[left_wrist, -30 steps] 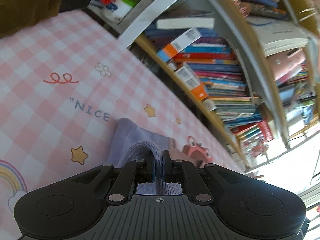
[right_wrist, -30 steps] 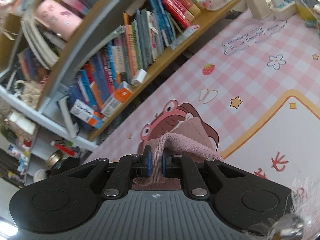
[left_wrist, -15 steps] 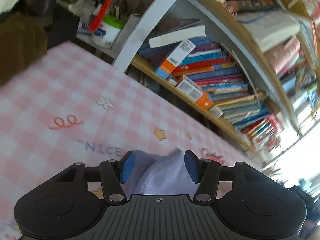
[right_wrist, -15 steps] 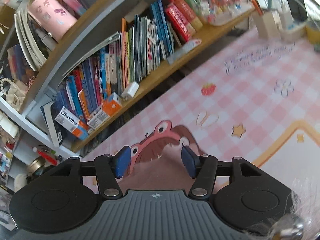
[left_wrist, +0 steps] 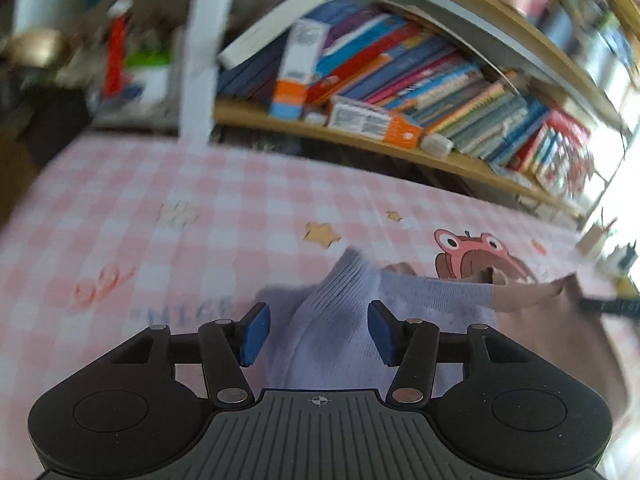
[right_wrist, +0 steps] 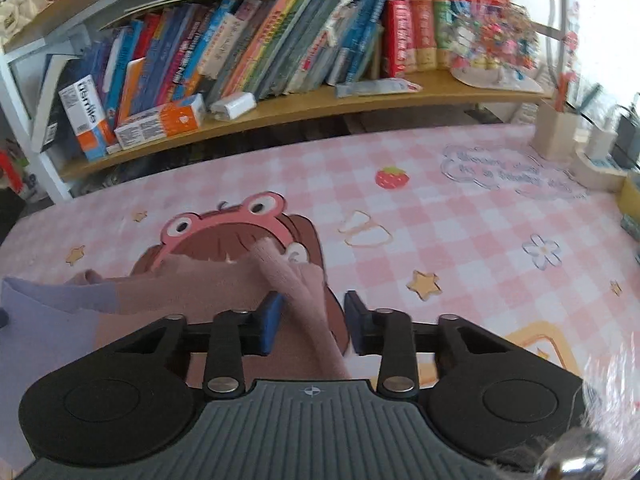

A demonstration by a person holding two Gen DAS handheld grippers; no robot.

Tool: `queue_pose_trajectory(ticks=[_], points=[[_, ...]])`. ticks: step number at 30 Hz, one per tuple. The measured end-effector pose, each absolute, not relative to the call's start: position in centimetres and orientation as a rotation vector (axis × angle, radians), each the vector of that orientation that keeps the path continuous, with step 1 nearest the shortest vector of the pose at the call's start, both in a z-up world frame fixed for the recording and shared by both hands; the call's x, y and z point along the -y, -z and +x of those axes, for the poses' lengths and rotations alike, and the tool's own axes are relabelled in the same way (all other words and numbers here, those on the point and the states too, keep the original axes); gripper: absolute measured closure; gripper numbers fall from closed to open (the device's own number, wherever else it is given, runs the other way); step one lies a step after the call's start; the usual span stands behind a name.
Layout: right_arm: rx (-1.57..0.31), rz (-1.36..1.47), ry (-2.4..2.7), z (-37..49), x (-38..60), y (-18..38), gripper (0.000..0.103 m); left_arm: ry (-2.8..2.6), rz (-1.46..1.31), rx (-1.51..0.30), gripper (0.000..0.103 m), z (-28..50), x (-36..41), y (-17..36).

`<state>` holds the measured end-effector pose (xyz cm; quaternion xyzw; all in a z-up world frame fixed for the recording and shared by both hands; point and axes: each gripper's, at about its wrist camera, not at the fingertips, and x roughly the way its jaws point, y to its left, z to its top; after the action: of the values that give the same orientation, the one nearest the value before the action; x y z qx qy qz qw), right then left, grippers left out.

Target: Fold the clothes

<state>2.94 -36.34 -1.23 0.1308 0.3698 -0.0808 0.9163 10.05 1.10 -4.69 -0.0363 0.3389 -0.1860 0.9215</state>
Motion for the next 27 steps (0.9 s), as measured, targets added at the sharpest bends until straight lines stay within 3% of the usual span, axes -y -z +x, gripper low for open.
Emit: queue_pose_trajectory(ticks=[1, 6, 13, 17, 19, 20, 22, 23, 25, 26, 27], points=[[-0.755, 0.303, 0.142, 3.0, 36.8, 1.1, 0.098, 0.384, -0.084, -0.701, 0.100, 10.3, -1.2, 4.6], [-0.675, 0.582, 0.111, 2.2, 40.4, 1.0, 0.099, 0.317, -0.239, -0.750, 0.099, 11.8, -3.8, 5.4], [-0.811, 0.512, 0.214, 5.2, 39.9, 4.4, 0.099, 0.296, -0.233, -0.806, 0.098, 12.9, -3.5, 7.3], [-0.819, 0.465, 0.214, 5.7, 39.5, 4.2, 0.096, 0.317, -0.235, -0.792, 0.091, 12.6, -3.9, 7.0], [-0.813, 0.446, 0.231, 5.4, 39.4, 3.8, 0.082, 0.321, -0.236, -0.781, 0.082, 12.4, -3.8, 6.8], [-0.810, 0.436, 0.240, 5.2, 39.4, 3.7, 0.065, 0.318, -0.234, -0.776, 0.070, 12.3, -3.7, 6.7], [-0.809, 0.442, 0.259, 4.6, 39.3, 3.4, 0.061, 0.311, -0.229, -0.764, 0.061, 12.2, -3.3, 6.4], [-0.810, 0.452, 0.260, 4.3, 39.3, 3.3, 0.061, 0.308, -0.226, -0.758, 0.061, 12.1, -3.1, 6.3], [-0.803, 0.442, 0.250, 3.2, 38.9, 2.8, 0.061, 0.302, -0.221, -0.746, 0.070, 11.9, -2.8, 6.1], [-0.799, 0.436, 0.244, 2.7, 38.7, 2.6, 0.061, 0.299, -0.219, -0.741, 0.095, 11.8, -2.6, 6.0], [-0.798, 0.421, 0.244, 2.3, 38.4, 2.4, 0.061, 0.296, -0.216, -0.735, 0.099, 11.7, -2.5, 5.9]])
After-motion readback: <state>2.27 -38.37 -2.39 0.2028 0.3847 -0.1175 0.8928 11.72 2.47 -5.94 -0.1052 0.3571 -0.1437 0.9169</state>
